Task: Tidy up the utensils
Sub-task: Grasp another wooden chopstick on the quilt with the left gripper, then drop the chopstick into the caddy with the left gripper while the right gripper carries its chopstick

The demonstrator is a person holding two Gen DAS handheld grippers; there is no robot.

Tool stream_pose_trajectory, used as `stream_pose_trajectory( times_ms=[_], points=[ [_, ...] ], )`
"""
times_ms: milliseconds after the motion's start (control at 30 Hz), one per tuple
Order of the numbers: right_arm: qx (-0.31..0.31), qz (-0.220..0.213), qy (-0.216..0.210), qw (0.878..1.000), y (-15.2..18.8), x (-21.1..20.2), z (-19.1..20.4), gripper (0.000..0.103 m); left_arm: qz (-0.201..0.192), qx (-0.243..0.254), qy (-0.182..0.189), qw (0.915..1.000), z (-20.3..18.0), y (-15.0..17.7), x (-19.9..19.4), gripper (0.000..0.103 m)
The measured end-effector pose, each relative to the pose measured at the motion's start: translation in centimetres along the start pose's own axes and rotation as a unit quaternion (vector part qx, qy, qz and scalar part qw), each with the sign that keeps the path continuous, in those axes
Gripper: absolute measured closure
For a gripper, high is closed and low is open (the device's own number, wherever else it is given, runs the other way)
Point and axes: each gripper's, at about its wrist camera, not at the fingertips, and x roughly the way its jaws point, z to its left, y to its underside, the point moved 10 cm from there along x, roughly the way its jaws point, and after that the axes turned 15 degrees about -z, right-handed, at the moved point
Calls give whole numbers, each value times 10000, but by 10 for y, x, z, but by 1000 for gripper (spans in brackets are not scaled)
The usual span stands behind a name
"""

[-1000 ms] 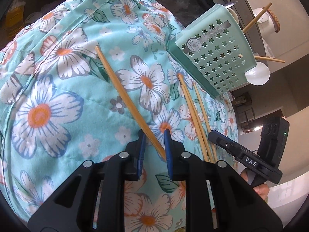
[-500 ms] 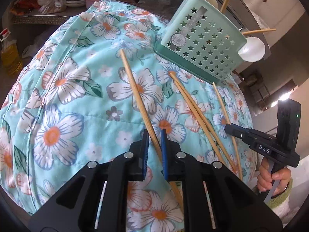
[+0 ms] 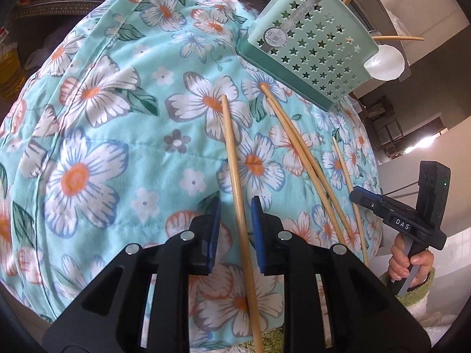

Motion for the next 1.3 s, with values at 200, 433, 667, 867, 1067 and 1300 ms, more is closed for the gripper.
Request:
stream_pose_trajectory(
  times_ms=[200,433,667,867,1067,1300],
  points=[
    [94,4,-76,9999,-13,24,8,82,-46,155,-111,9998,-3,-17,19,84],
    [247,-115,-92,9996,-28,40,5,82,-143,434,-329,9984,-5,-33,35,90],
    [236,-261,-10,9994,-35,43,12,96,-313,228,-347,9986,-2,-42,39,97],
    [101,-655,24,9978,-50,16,16,96,-618,169,-343,9974,-5,-54,24,98],
    [82,-1251,-55,9921,-74,-26,22,96,-1254,105,-35,9920,-25,-84,-18,98],
    [130,-2047,-141,9786,-104,-87,26,96,-1852,247,339,9818,-55,-113,-66,98]
  ],
)
